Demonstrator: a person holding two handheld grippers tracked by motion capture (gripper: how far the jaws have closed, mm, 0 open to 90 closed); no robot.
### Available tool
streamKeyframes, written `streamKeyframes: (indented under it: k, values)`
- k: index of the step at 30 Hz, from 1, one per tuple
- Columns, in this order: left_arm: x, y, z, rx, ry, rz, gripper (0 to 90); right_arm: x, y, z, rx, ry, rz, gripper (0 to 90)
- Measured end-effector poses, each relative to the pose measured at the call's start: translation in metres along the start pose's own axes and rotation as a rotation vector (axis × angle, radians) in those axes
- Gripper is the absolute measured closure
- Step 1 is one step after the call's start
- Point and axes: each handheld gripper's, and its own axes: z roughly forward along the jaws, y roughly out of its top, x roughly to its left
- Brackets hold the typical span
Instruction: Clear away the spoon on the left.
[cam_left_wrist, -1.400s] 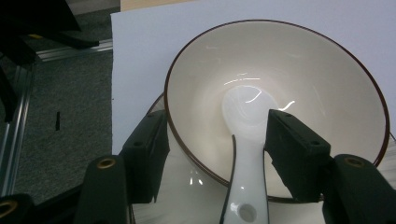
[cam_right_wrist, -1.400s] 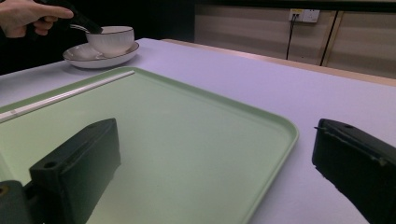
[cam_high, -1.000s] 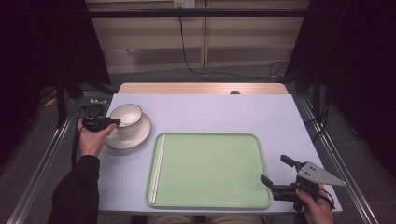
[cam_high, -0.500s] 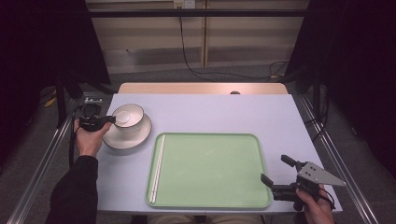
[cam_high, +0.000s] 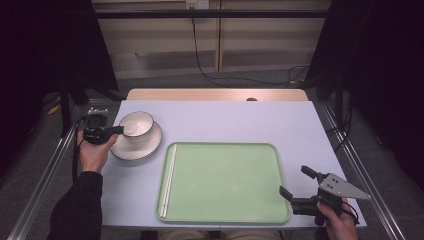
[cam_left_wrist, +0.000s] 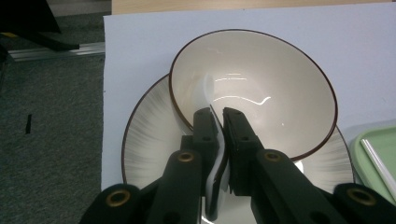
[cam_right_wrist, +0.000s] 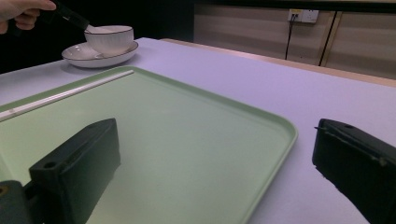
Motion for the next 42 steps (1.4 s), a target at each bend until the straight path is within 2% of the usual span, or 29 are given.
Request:
streamKeyframes:
  k: [3,6,7,10,12,15,19,21,23,24,26,30,32,34,36,38,39,41,42]
  values:
    - [-0.002,0.000,-0.001,-0.003,-0.014,0.004,84.5,0.000,0.000,0.000,0.000,0.003,0.000,0.5]
    - [-0.003,0.000,-0.003,-0.022,-0.009,-0.011,84.5,0.000,0.000,-0.001,-0.005,-0.001,0.003,0.5]
    - [-0.003,0.000,-0.003,-0.024,-0.022,-0.014,84.5,0.000,0.000,-0.001,-0.003,0.001,0.003,0.5]
    - [-0.004,0.000,-0.004,-0.017,-0.012,0.001,84.5,0.000,0.000,-0.001,-0.002,0.002,-0.001,0.5]
    - [-0.005,-0.001,-0.006,-0.034,-0.029,-0.009,84.5,0.000,0.000,-0.001,-0.003,0.002,-0.003,0.5]
    - [-0.007,-0.001,-0.010,-0.043,-0.030,0.007,84.5,0.000,0.000,-0.001,-0.003,0.002,0.001,0.5]
    - [-0.012,-0.001,-0.015,-0.078,-0.048,-0.001,84.5,0.000,0.000,-0.001,-0.008,0.001,-0.004,0.5]
    - [-0.016,-0.002,-0.020,-0.122,-0.039,0.025,84.5,0.000,0.000,-0.001,-0.005,0.002,0.000,0.5]
    - [-0.019,-0.002,-0.023,-0.121,-0.054,0.025,84.5,0.000,0.000,-0.001,-0.006,0.003,-0.003,0.5]
    - [-0.020,-0.003,-0.025,-0.127,-0.043,0.039,84.5,0.001,0.000,-0.001,-0.008,0.003,-0.002,0.5]
    - [-0.021,-0.004,-0.029,-0.138,-0.062,0.020,84.5,0.001,0.000,-0.001,-0.009,0.002,-0.001,0.5]
    - [-0.024,-0.006,-0.036,-0.163,-0.073,0.018,84.5,0.001,0.000,-0.001,-0.008,0.001,-0.001,0.5]
    - [-0.027,-0.007,-0.037,-0.161,-0.057,0.046,84.5,0.001,0.000,-0.001,-0.008,0.002,-0.001,0.5]
    - [-0.027,-0.010,-0.038,-0.173,-0.073,0.029,84.4,0.001,0.001,-0.001,-0.011,0.007,-0.006,0.5]
    - [-0.031,-0.011,-0.041,-0.181,-0.067,0.047,84.4,0.001,0.001,-0.002,-0.011,0.003,-0.006,0.5]
    - [-0.034,-0.012,-0.042,-0.187,-0.081,0.048,84.5,0.001,0.001,-0.002,-0.012,0.003,-0.005,0.5]
    - [-0.036,-0.013,-0.044,-0.188,-0.072,0.064,84.5,0.001,0.001,-0.001,-0.012,0.002,-0.006,0.5]
    - [-0.040,-0.013,-0.046,-0.182,-0.086,0.071,84.5,0.001,0.001,-0.001,-0.013,0.002,-0.006,0.5]
    - [-0.042,-0.013,-0.046,-0.178,-0.073,0.085,84.5,0.001,0.001,-0.002,-0.015,0.005,-0.010,0.5]
